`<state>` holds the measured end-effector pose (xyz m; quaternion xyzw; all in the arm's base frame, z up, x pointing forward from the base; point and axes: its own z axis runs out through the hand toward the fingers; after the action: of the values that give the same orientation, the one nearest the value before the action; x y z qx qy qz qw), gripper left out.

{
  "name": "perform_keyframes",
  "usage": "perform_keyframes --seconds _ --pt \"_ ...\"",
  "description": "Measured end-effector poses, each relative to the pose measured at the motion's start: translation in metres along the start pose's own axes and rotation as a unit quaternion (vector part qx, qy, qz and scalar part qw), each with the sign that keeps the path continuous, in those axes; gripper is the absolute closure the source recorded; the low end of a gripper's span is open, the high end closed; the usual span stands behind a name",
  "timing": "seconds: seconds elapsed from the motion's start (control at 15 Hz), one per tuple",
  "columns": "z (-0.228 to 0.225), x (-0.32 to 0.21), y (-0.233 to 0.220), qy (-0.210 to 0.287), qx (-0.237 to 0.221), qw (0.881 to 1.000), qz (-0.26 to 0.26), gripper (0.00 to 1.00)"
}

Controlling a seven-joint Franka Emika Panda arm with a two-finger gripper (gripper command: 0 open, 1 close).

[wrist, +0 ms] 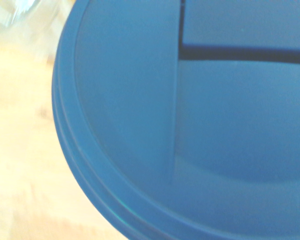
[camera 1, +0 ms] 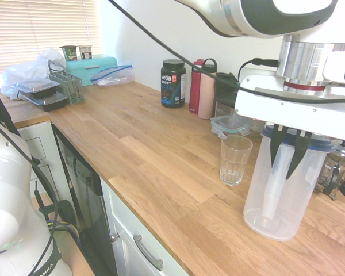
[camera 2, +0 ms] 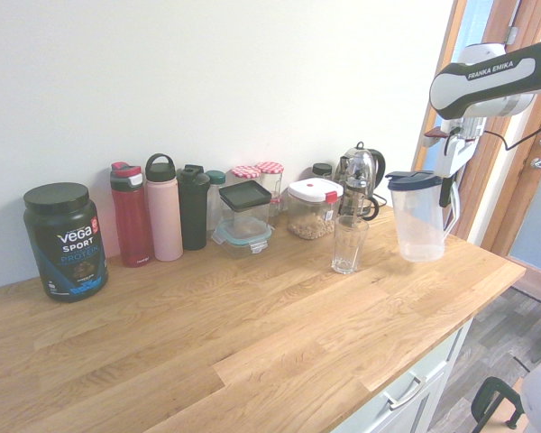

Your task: Pour me some water

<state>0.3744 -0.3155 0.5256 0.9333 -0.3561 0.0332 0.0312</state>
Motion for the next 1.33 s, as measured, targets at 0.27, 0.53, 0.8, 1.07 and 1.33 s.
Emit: perform_keyframes --seconds 0.27,0.53,0.8,1.07,1.33 --pt "-0.018 -0.038 0.008 0.055 0.029 0.994 0.088 1.0" --pt "-0.022 -0.098 0.006 0.111 0.051 0.978 0.171 1.0" --pt "-0.041 -0.167 -0.017 0.134 0.061 0.971 0.188 1.0" --pt "-0.086 -0.247 -0.079 0.124 0.082 0.982 0.118 1.0" --pt "-0.098 -0.311 -0.183 0.116 0.12 0.986 0.023 1.0"
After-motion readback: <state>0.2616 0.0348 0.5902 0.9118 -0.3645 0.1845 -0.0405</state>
